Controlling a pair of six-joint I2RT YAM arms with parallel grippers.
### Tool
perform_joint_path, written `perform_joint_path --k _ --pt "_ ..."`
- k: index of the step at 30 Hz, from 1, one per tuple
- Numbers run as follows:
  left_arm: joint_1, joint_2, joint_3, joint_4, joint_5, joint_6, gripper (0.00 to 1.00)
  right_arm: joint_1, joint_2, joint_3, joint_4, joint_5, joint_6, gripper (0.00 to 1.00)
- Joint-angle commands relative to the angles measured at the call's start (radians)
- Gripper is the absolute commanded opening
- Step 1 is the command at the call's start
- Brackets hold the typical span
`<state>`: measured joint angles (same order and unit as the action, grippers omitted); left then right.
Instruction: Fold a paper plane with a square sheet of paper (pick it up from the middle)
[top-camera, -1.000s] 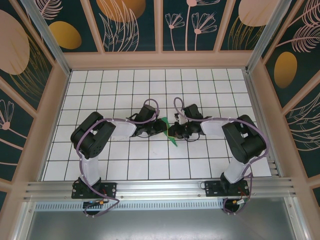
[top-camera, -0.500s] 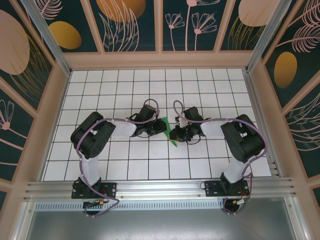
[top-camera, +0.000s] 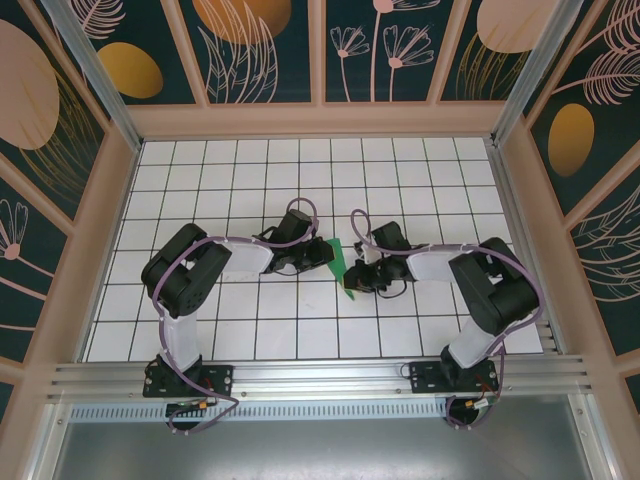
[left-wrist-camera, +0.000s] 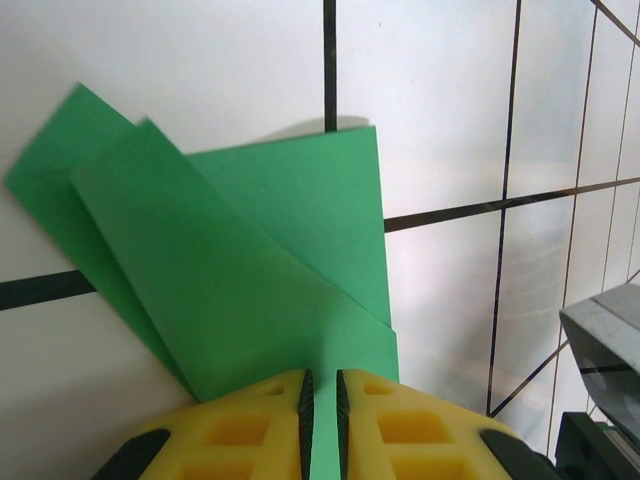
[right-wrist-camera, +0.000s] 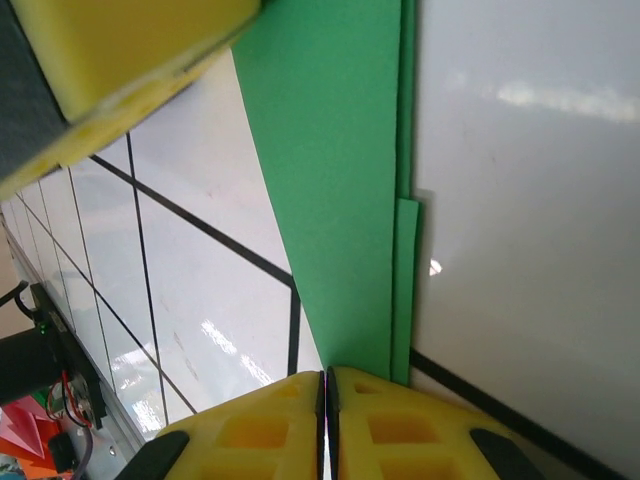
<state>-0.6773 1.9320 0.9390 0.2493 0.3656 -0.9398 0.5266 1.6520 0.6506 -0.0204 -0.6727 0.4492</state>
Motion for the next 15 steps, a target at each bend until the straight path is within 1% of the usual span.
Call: perform_joint_path --k 1,8,9,15 --pt "0.001 0.078 -0.034 -0.142 -0.105 0.001 0.19 0.015 -0.026 -0.053 -0.144 0.007 -0.019 0.13" --pt "0.001 0.09 -0.022 -0.155 -0.1 0.011 0.18 0.015 -0.082 -0.007 -0.107 0.035 0.015 0.13" --pt "0.004 0.095 -0.015 -0.164 -0.1 0.018 0.18 0.034 -0.086 0.011 -0.106 0.056 0.021 0.13" --pt "0.001 0.11 0.01 -0.222 -0.13 0.047 0.17 0.073 -0.027 0.056 -0.095 0.088 0.043 0.09"
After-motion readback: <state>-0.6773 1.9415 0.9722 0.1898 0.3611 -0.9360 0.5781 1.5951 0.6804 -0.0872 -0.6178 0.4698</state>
